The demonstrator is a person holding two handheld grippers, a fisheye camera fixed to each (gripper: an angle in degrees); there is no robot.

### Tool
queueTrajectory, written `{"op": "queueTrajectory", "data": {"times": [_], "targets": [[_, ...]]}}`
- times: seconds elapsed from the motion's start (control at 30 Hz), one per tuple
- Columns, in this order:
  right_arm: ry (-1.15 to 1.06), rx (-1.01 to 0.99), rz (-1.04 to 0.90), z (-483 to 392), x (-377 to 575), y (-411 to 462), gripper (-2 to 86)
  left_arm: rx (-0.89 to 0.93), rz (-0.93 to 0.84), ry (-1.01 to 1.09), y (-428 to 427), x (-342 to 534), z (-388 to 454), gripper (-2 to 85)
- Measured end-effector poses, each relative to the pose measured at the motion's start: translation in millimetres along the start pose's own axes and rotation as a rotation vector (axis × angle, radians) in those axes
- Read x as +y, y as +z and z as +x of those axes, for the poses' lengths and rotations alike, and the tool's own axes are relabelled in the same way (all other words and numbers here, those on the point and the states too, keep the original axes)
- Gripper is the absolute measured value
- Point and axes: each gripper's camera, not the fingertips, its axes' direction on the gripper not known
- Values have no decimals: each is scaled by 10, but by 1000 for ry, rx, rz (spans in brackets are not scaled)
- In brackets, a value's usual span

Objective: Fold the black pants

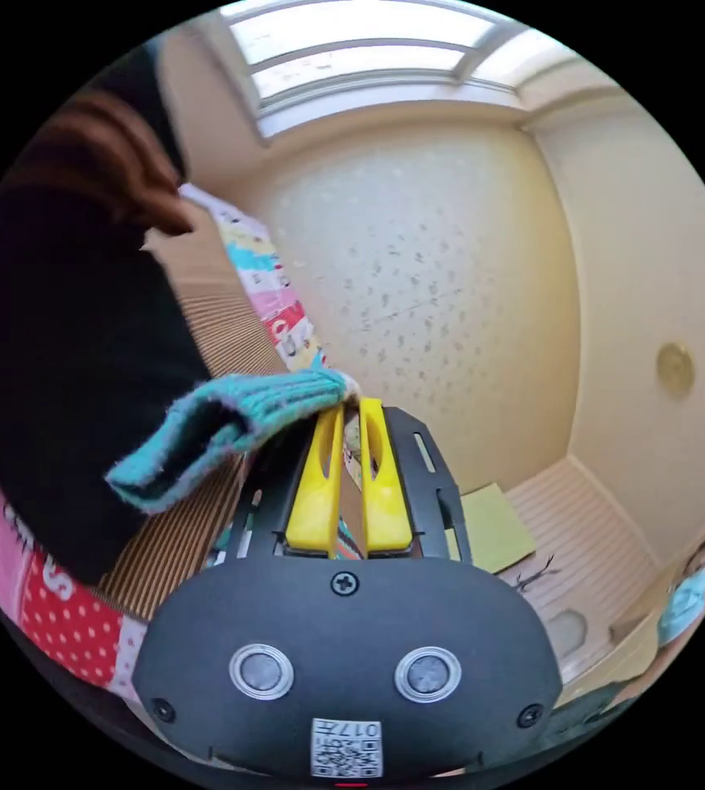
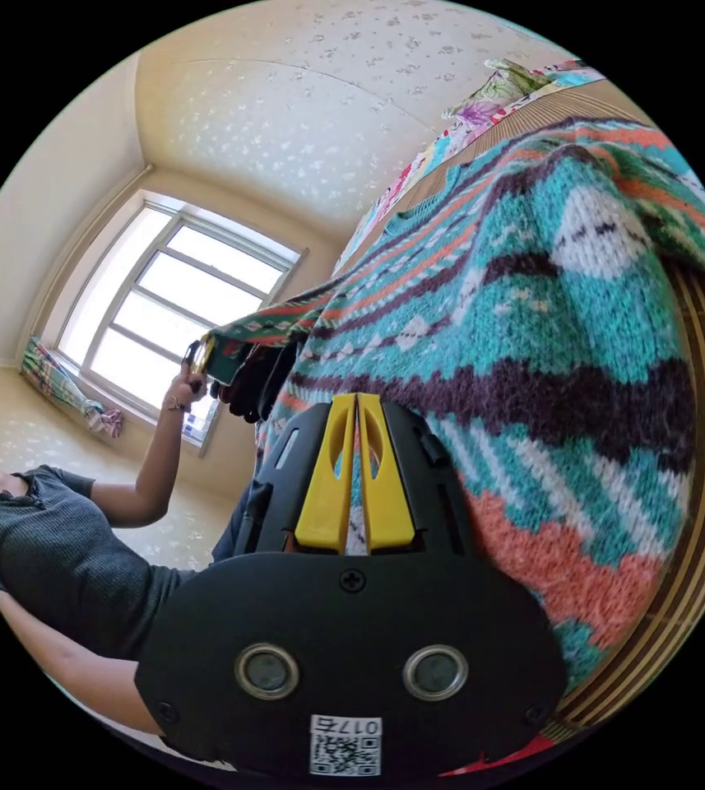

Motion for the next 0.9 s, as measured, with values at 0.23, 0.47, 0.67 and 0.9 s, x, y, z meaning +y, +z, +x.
{"op": "queueTrajectory", "data": {"times": [0.23,0.47,0.67,0.9], "targets": [[-36,16,8,81,197,38,3,244,-427,312,2069,844,1193,86],[-34,-6,11,158,345,69,4,117,-979,341,2765,2834,655,78],[-33,-4,10,158,449,121,6,-138,-983,276,1744,3266,171,91],[41,16,43,-5,599,-40,23,-348,-1070,366,1301,3416,32,-5]]}}
